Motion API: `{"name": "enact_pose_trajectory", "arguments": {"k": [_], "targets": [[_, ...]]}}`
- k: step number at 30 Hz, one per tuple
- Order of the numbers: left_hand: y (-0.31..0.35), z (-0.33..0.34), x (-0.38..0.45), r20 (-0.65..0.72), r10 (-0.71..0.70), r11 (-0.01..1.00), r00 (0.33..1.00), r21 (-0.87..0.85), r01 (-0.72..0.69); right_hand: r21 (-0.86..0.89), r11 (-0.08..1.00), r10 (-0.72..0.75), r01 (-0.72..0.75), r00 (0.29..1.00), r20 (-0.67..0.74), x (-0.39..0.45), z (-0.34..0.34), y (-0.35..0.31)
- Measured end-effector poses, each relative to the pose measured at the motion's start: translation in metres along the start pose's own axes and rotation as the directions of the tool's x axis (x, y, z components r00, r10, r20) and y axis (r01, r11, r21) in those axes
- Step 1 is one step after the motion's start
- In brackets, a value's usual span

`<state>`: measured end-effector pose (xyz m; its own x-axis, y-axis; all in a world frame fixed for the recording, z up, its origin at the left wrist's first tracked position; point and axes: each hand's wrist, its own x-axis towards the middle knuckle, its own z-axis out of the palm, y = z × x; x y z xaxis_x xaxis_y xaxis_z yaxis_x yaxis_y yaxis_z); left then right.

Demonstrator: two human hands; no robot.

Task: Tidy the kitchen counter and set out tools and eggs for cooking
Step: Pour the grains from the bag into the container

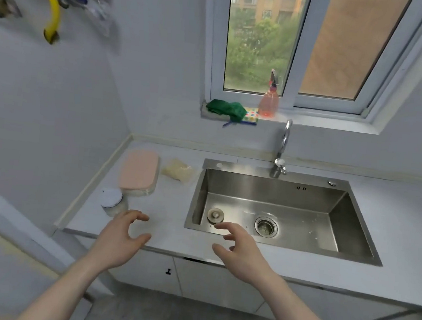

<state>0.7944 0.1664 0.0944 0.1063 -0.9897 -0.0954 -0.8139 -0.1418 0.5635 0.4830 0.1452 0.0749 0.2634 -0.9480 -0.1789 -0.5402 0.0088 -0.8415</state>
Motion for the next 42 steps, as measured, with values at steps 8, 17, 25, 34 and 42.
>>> {"name": "enact_pose_trajectory", "arguments": {"k": [8,17,25,34,42], "targets": [[-0.099,-0.018,0.145,0.032,-0.215,0.970,0.976,0.118,0.210,0.072,0.985,0.158,-0.156,0.987,-0.017,0.128,0.044,-0.013],[-0.160,0.005,0.214,0.101,-0.455,0.881,0.885,0.192,0.432,0.206,0.868,0.442,-0.452,0.892,0.094,0.263,0.066,0.013],[-0.176,0.016,0.238,0.029,-0.497,0.839,0.867,0.273,0.471,0.279,0.754,0.554,-0.595,0.804,0.216,0.372,0.091,0.044],[-0.149,0.023,0.233,0.111,-0.391,0.873,0.914,0.359,0.330,0.316,0.688,0.626,-0.653,0.755,0.198,0.422,0.126,0.047],[-0.111,0.048,0.232,0.263,-0.221,0.893,0.939,0.443,0.086,0.373,0.744,0.593,-0.554,0.805,0.013,0.425,0.119,0.037]]}}
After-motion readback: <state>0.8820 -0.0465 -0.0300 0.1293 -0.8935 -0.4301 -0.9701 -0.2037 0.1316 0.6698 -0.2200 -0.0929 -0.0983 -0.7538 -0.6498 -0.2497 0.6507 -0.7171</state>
